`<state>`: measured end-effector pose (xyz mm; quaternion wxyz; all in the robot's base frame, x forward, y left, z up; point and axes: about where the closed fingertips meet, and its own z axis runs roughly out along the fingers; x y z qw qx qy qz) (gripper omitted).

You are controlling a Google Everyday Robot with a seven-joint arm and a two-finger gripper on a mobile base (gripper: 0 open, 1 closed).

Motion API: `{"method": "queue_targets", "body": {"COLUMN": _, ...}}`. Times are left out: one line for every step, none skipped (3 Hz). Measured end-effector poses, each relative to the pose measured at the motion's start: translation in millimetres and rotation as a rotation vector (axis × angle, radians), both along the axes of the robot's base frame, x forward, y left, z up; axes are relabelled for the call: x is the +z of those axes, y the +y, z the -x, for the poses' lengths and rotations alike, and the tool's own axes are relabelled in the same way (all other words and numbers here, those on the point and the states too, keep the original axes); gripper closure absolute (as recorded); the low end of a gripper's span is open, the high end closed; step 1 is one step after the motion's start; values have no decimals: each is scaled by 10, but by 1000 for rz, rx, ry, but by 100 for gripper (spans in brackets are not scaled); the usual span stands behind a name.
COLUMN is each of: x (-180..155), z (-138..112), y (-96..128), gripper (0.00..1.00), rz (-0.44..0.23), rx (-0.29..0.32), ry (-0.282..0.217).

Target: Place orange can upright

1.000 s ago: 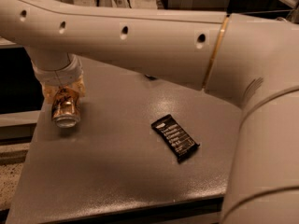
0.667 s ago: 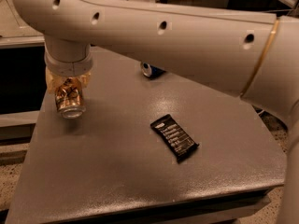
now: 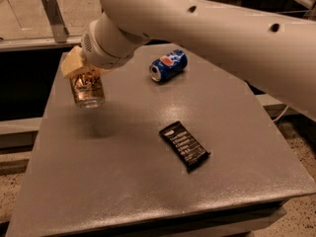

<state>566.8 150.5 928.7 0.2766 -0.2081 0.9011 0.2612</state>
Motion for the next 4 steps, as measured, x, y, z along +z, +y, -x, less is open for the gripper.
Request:
{"method": "queue_targets", "body": {"x": 136, "z": -14, "y": -295, "gripper": 100, "rz": -67, "rx": -11, "ry": -23}}
{"method": "queue_targets", "body": {"x": 149, "z": -2, "y": -340, "gripper": 100, "rz": -66, "rx": -12, "ry": -27}}
{"method": "queue_targets", "body": {"x": 266, "z": -26, "y": -621, "gripper": 100, "rz": -81, "rx": -34, "ry": -85}}
{"method": "queue_targets", "body": {"x": 453, "z": 19, "y": -1164, "gripper": 100, "rz": -67, "rx": -71, "ry": -190}}
